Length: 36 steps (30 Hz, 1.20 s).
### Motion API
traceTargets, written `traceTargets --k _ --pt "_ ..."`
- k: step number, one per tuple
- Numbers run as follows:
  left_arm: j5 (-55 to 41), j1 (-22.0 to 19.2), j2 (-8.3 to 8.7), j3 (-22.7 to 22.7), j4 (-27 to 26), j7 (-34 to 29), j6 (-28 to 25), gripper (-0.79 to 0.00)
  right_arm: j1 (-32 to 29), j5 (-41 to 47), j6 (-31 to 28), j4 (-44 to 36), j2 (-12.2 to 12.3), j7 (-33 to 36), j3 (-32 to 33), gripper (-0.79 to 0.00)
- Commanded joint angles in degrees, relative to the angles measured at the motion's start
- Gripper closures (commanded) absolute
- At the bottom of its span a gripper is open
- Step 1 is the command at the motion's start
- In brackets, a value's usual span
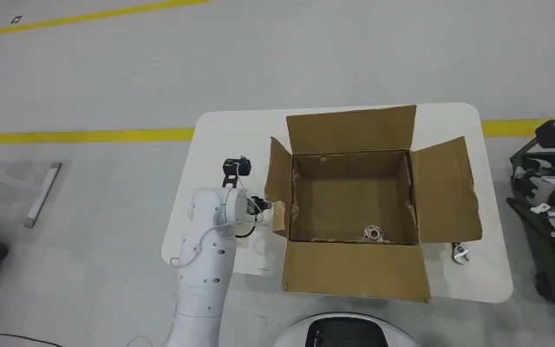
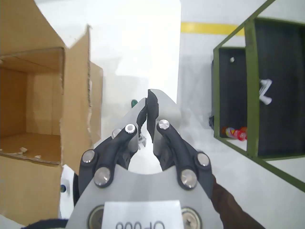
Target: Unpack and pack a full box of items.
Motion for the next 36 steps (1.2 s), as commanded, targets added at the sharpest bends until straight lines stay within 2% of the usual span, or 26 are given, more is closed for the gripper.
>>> traceTargets --k 1,5,8,14,17,19,26,36 --pt "0.0 0.0 0.0 0.0 0.0 0.0 0.0 -0.785 2.0 1.9 0.0 -2.2 0.2 -0.2 -1.1 0.0" --pt "0.0 0.0 0.0 0.0 0.0 0.0 0.0 -0.785 5.9 5.9 -0.3 -2.5 0.5 -0.3 -6.6 0.0" --pt "0.0 0.0 0.0 0.0 0.0 0.0 0.0 -0.785 7.5 5.7 -0.6 -2.5 0.7 0.7 -13.8 0.0" --pt "0.0 0.0 0.0 0.0 0.0 0.0 0.0 -0.785 10.0 -6.3 0.3 4.0 0.6 1.5 -30.4 0.0" --pt "0.0 0.0 0.0 0.0 0.0 0.0 0.0 -0.785 12.5 -15.4 2.1 9.7 0.2 3.0 -38.6 0.0" --pt "0.0 0.0 0.0 0.0 0.0 0.0 0.0 -0.785 13.9 -15.8 4.4 13.0 -0.3 4.4 -41.9 0.0" --pt "0.0 0.0 0.0 0.0 0.0 0.0 0.0 -0.785 17.4 -19.0 4.7 22.0 -1.1 6.0 -47.8 0.0" --pt "0.0 0.0 0.0 0.0 0.0 0.0 0.0 -0.785 17.4 -19.0 4.7 22.0 -1.1 6.0 -47.8 0.0"
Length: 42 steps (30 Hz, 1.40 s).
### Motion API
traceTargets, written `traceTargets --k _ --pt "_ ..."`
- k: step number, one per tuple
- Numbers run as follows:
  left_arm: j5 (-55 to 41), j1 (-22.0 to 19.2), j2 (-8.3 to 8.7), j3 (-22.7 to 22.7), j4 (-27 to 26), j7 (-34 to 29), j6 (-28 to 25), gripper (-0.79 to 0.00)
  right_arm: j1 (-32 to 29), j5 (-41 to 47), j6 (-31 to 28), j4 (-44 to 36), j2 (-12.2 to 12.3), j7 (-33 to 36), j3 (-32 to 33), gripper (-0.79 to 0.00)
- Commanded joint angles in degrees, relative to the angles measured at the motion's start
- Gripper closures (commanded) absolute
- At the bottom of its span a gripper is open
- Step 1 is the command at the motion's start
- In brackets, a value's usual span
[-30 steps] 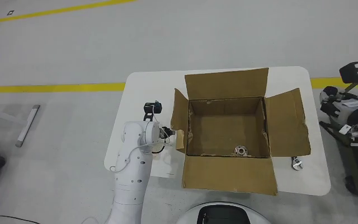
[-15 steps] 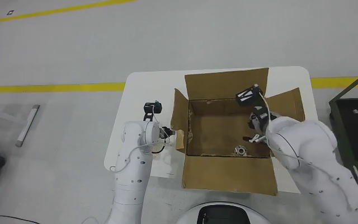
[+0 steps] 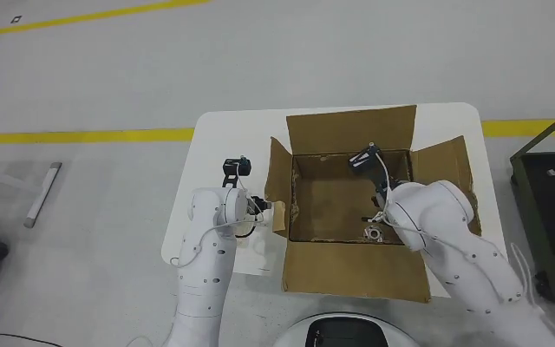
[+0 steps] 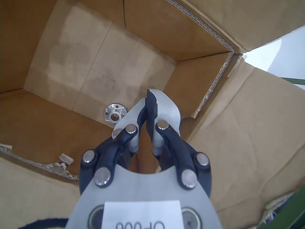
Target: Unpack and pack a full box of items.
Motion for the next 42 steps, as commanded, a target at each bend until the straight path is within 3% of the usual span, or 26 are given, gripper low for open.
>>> traceTargets --k 1,10,23,34,36,38,42 --pt "0.0 0.0 0.0 0.0 0.0 0.0 0.0 -0.785 0.0 0.0 0.0 0.0 0.0 0.0 0.0 0.0" --pt "0.0 0.0 0.0 0.0 0.0 0.0 0.0 -0.785 -0.5 0.1 -0.3 0.2 0.0 -0.9 -0.2 0.0" --pt "0.0 0.0 0.0 0.0 0.0 0.0 0.0 -0.785 0.8 4.2 -3.4 8.6 -1.4 0.0 -6.0 0.0" --pt "0.0 0.0 0.0 0.0 0.0 0.0 0.0 -0.785 1.9 5.9 -1.5 14.7 -1.7 0.0 -8.7 -0.034" --pt "0.0 0.0 0.0 0.0 0.0 0.0 0.0 -0.785 1.7 5.8 -1.1 15.0 -1.5 0.0 -9.0 -0.055" --pt "0.0 0.0 0.0 0.0 0.0 0.0 0.0 -0.785 1.6 5.8 -1.0 15.0 -1.4 0.0 -9.3 -0.148" --pt "0.0 0.0 0.0 0.0 0.0 0.0 0.0 -0.785 1.4 5.2 -0.1 14.9 -1.0 0.0 -9.3 -0.203"
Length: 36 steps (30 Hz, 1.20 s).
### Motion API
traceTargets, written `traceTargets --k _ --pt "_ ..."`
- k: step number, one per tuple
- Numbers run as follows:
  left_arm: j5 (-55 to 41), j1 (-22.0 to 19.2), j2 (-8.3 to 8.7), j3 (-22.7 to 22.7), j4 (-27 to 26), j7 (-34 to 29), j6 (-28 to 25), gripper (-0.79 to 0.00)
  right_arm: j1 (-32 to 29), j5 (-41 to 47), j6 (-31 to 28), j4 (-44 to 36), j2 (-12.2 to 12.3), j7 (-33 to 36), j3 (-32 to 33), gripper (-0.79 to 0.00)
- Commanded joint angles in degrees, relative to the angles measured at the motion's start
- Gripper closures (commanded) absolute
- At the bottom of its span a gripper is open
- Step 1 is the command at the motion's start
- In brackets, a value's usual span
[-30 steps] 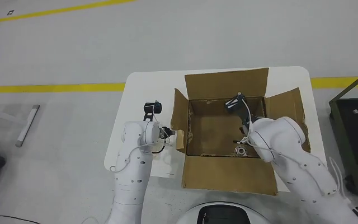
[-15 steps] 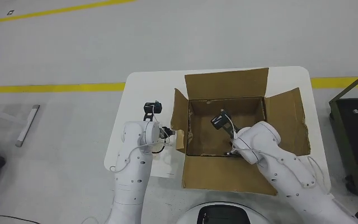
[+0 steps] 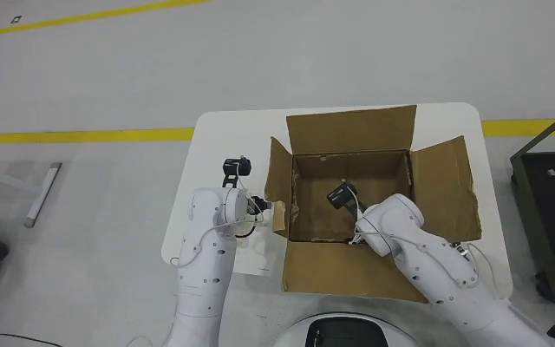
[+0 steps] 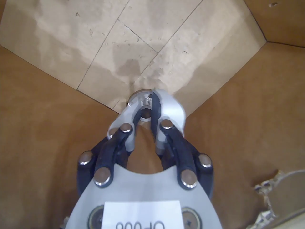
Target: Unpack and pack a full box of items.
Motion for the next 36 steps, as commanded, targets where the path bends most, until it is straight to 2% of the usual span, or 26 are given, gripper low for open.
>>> traceTargets --k 1,6,10,21,36 --pt "0.0 0.0 0.0 0.0 0.0 0.0 0.0 -0.785 -0.2 0.0 0.5 0.0 0.2 0.0 0.3 -0.222" --pt "0.0 0.0 0.0 0.0 0.0 0.0 0.0 -0.785 -0.4 0.4 1.2 0.5 0.6 0.0 0.0 -0.252" --pt "0.0 0.0 0.0 0.0 0.0 0.0 0.0 -0.785 -0.2 0.8 1.9 1.0 0.8 0.0 -0.9 -0.314" --pt "0.0 0.0 0.0 0.0 0.0 0.0 0.0 -0.785 -0.2 2.0 4.2 2.1 1.6 0.0 -1.6 -0.326" --pt "0.0 0.0 0.0 0.0 0.0 0.0 0.0 -0.785 1.2 3.4 5.5 3.4 2.5 0.0 -3.8 -0.382"
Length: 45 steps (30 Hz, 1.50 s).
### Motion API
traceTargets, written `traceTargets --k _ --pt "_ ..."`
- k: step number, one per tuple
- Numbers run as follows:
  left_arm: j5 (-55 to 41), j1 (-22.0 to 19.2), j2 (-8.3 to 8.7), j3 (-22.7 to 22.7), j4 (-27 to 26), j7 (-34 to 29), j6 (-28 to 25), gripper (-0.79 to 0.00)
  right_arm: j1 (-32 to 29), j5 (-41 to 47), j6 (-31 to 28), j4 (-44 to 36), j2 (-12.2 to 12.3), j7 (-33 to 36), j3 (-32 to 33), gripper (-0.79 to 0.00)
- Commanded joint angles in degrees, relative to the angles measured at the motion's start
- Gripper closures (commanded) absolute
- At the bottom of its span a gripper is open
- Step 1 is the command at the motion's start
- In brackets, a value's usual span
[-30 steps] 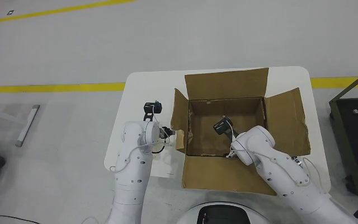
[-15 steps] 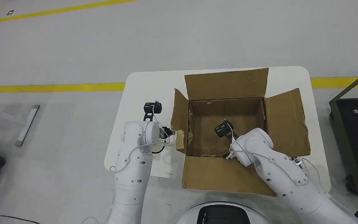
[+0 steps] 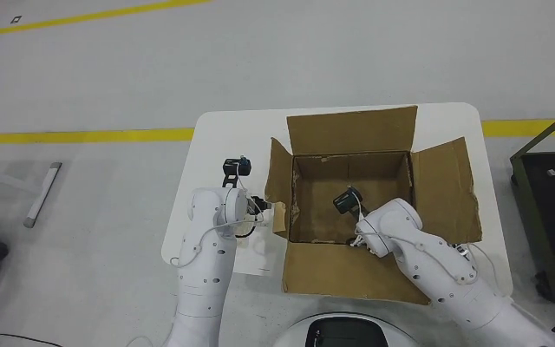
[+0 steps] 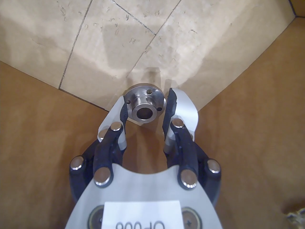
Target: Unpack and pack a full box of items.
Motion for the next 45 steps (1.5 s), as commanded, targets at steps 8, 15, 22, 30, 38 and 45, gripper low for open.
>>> traceTargets --k 8,15,22,30,38,45 --pt "0.0 0.0 0.0 0.0 0.0 0.0 0.0 -0.785 0.7 0.2 0.7 -0.9 0.6 0.0 -0.6 -0.409" --pt "0.0 0.0 0.0 0.0 0.0 0.0 0.0 -0.785 0.2 -0.1 0.7 -1.6 1.5 0.0 -0.7 -0.391" --pt "0.0 0.0 0.0 0.0 0.0 0.0 0.0 -0.785 0.8 0.9 1.3 -0.4 1.7 0.0 -1.8 -0.391" --pt "0.0 0.0 0.0 0.0 0.0 0.0 0.0 -0.785 1.8 1.8 1.9 0.7 2.1 0.0 -3.0 -0.379" --pt "0.0 0.0 0.0 0.0 0.0 0.0 0.0 -0.785 2.6 2.4 2.5 1.3 2.3 0.0 -4.2 -0.28" --pt "0.0 0.0 0.0 0.0 0.0 0.0 0.0 -0.785 3.1 2.6 2.9 1.8 2.4 0.0 -4.7 -0.175"
